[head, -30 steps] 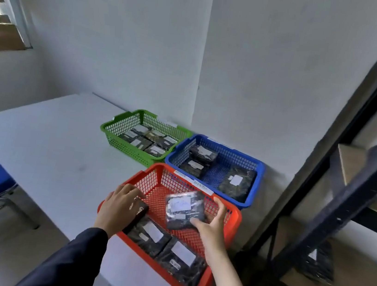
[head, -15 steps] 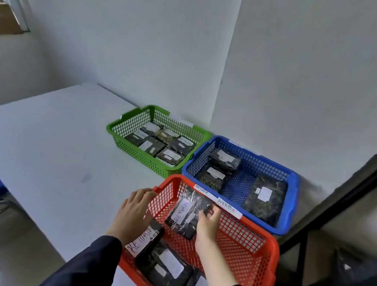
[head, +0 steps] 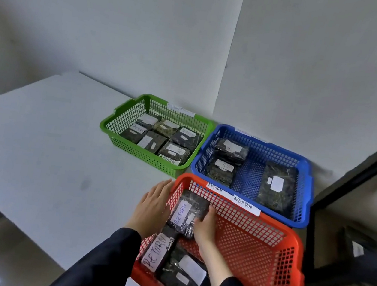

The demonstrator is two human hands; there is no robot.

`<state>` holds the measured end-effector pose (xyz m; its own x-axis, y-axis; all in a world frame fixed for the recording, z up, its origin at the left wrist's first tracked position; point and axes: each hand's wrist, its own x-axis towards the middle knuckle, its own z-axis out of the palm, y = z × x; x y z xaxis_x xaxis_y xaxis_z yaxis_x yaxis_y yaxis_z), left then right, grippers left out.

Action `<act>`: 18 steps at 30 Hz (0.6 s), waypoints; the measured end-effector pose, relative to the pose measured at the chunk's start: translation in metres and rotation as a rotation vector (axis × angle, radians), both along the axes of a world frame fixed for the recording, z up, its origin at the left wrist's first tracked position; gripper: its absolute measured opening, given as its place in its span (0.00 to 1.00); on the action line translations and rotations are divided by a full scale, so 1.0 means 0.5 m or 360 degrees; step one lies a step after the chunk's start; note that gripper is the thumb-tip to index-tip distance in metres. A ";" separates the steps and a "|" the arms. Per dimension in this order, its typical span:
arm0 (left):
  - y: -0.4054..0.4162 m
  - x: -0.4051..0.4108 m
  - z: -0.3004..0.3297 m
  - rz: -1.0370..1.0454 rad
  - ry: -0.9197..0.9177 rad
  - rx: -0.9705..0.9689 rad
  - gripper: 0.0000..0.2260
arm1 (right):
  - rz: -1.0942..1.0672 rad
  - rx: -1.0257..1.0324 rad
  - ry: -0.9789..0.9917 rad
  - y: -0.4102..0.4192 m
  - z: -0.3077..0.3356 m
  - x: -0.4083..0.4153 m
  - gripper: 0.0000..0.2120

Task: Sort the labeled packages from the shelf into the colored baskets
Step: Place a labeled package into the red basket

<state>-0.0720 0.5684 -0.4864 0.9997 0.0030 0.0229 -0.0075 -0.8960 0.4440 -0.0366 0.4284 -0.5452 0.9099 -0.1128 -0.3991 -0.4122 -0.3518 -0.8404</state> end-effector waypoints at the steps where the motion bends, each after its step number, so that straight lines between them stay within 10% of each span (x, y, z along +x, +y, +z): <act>1: 0.004 0.003 -0.002 -0.0035 0.0014 0.0004 0.26 | 0.0053 -0.0153 0.0008 0.003 0.003 -0.005 0.28; 18: 0.020 0.018 -0.020 -0.0213 0.0080 -0.0119 0.25 | 0.0473 -0.1052 -0.0145 0.034 0.012 -0.056 0.27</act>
